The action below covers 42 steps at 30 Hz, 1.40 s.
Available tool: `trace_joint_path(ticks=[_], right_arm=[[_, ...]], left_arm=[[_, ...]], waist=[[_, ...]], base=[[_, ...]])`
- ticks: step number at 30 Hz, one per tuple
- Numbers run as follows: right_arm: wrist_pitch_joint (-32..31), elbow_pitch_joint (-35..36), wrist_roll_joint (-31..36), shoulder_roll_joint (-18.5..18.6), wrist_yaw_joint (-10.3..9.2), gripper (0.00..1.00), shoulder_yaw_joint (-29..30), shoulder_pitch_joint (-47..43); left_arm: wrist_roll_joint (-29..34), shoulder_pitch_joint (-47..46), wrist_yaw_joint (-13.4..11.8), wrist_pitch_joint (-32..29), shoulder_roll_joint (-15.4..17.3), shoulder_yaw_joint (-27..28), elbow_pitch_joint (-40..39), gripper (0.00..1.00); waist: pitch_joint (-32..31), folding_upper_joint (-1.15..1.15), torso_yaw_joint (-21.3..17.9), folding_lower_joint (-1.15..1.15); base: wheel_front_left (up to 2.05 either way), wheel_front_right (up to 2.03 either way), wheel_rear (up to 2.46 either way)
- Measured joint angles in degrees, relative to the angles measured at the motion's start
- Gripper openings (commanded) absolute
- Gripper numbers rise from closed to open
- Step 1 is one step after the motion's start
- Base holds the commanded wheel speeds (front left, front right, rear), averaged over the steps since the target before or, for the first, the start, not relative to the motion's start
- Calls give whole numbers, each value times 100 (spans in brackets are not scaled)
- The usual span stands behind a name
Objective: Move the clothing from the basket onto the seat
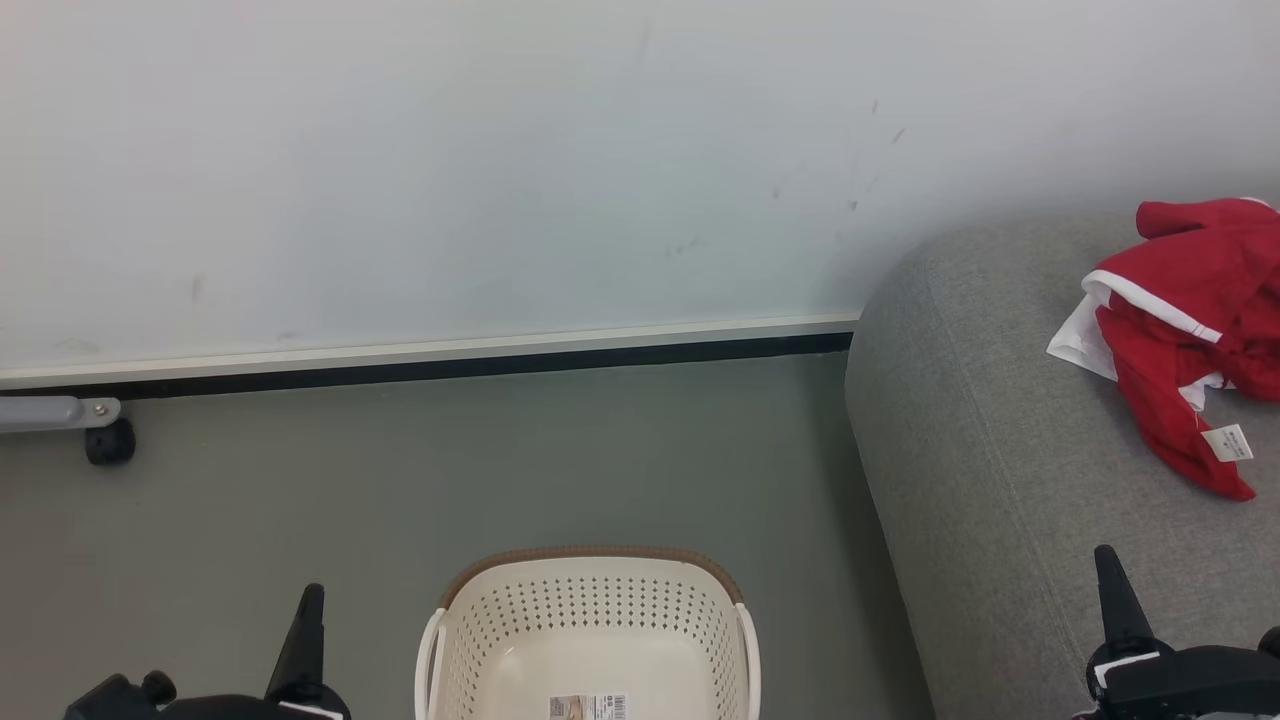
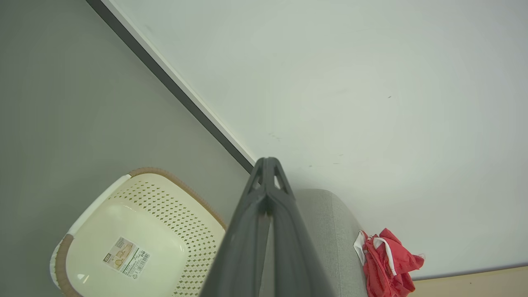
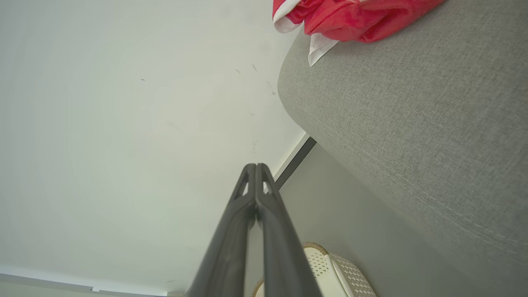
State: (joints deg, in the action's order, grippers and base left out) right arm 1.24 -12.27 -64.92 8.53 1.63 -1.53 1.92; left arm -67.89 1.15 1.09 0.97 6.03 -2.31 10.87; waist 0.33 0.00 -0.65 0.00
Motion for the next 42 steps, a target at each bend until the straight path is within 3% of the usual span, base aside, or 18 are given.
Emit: trace_joint_path(ticks=[26, 42], right_arm=[[-532, -330, -1873, -415, 367, 0, 643, 227], [-773, -481, -2650, -600, 527, 0, 914, 335]], left_arm=[[-1624, -365, 404, -520, -248, 528, 404, 0], [-2380, -566, 555, -747, -354, 747, 582, 0]], waist=[[-16, 0, 46, 0], [-23, 0, 65, 0]], base=[[0, 0, 0], [0, 0, 0]])
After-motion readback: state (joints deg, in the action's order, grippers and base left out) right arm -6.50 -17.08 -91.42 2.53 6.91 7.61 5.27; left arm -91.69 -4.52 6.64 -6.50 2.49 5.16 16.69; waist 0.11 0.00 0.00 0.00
